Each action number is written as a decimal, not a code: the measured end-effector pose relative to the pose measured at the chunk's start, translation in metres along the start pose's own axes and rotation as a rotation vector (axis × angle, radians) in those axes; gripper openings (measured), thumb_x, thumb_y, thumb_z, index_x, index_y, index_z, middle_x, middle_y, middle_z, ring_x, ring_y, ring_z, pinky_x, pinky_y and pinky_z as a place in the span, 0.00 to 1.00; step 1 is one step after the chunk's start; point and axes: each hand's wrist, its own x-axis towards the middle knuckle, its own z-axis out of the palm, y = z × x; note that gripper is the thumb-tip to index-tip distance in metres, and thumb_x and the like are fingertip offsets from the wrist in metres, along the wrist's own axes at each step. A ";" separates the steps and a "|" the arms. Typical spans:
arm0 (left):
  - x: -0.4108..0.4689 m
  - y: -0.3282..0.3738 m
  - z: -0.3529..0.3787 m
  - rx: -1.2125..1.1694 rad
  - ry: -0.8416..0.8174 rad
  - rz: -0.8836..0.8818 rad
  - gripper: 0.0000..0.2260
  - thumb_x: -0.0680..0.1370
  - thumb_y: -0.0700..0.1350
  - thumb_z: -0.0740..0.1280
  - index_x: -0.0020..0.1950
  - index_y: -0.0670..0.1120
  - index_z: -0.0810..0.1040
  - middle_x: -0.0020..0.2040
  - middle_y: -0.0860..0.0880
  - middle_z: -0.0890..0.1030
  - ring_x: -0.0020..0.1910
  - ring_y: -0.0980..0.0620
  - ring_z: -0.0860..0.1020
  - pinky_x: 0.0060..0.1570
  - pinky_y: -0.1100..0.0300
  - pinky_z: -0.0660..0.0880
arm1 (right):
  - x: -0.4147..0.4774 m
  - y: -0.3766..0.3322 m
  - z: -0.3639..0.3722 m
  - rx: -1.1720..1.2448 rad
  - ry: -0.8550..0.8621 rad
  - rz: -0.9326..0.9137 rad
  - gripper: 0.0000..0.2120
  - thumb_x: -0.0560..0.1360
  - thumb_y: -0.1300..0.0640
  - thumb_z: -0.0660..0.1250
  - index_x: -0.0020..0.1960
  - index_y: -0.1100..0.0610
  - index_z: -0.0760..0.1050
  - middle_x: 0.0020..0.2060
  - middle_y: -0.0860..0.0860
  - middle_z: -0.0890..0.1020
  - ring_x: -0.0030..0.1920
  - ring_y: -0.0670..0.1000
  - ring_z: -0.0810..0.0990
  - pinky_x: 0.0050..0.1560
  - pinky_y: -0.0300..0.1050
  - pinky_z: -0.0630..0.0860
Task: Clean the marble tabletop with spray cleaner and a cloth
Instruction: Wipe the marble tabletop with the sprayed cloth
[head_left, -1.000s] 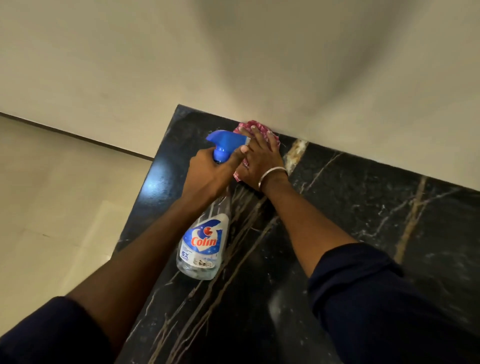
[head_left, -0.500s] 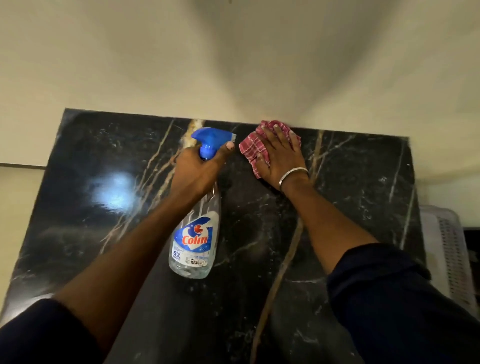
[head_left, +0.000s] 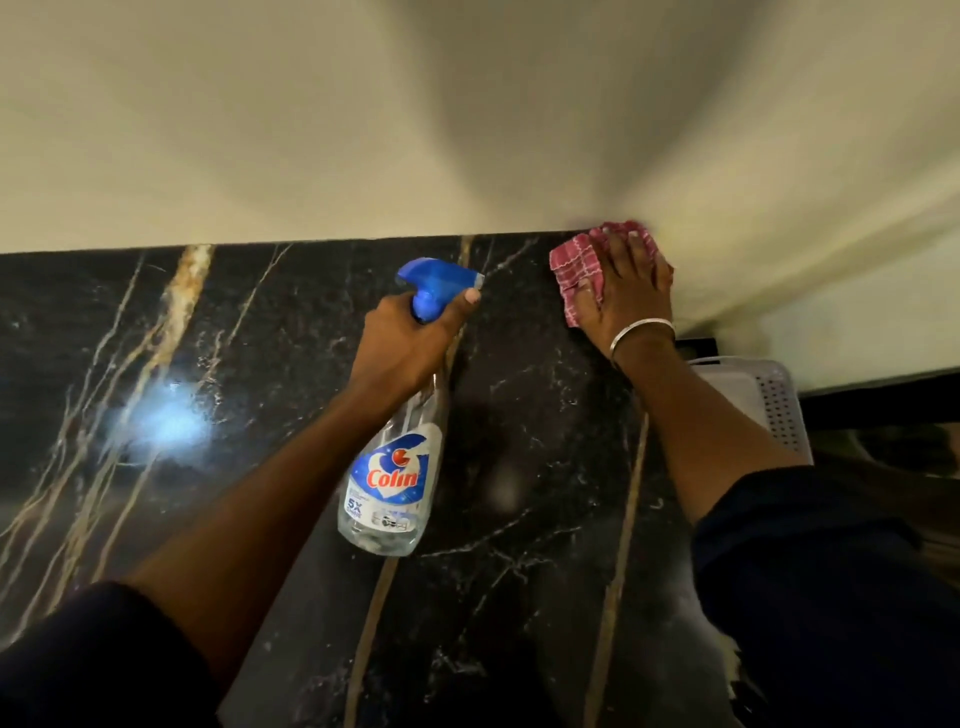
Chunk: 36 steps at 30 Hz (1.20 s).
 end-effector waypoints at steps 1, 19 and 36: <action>0.001 0.005 0.009 0.007 -0.003 0.003 0.15 0.77 0.58 0.67 0.38 0.48 0.75 0.30 0.53 0.77 0.26 0.64 0.75 0.25 0.74 0.68 | 0.000 0.008 0.000 0.006 -0.006 0.000 0.33 0.80 0.42 0.52 0.80 0.52 0.49 0.79 0.53 0.54 0.79 0.56 0.47 0.78 0.57 0.43; -0.056 0.041 0.098 0.101 -0.207 0.079 0.12 0.77 0.60 0.66 0.44 0.51 0.75 0.31 0.54 0.77 0.26 0.65 0.76 0.24 0.75 0.68 | -0.113 0.045 0.035 0.047 -0.060 -0.002 0.34 0.79 0.36 0.36 0.81 0.53 0.44 0.80 0.55 0.45 0.79 0.58 0.42 0.76 0.59 0.51; -0.175 0.016 0.118 0.118 -0.333 0.096 0.20 0.75 0.63 0.67 0.46 0.45 0.79 0.37 0.49 0.83 0.35 0.54 0.81 0.36 0.58 0.78 | -0.348 0.027 0.049 0.193 -0.014 0.132 0.32 0.79 0.42 0.50 0.80 0.51 0.51 0.80 0.54 0.51 0.79 0.59 0.49 0.77 0.58 0.51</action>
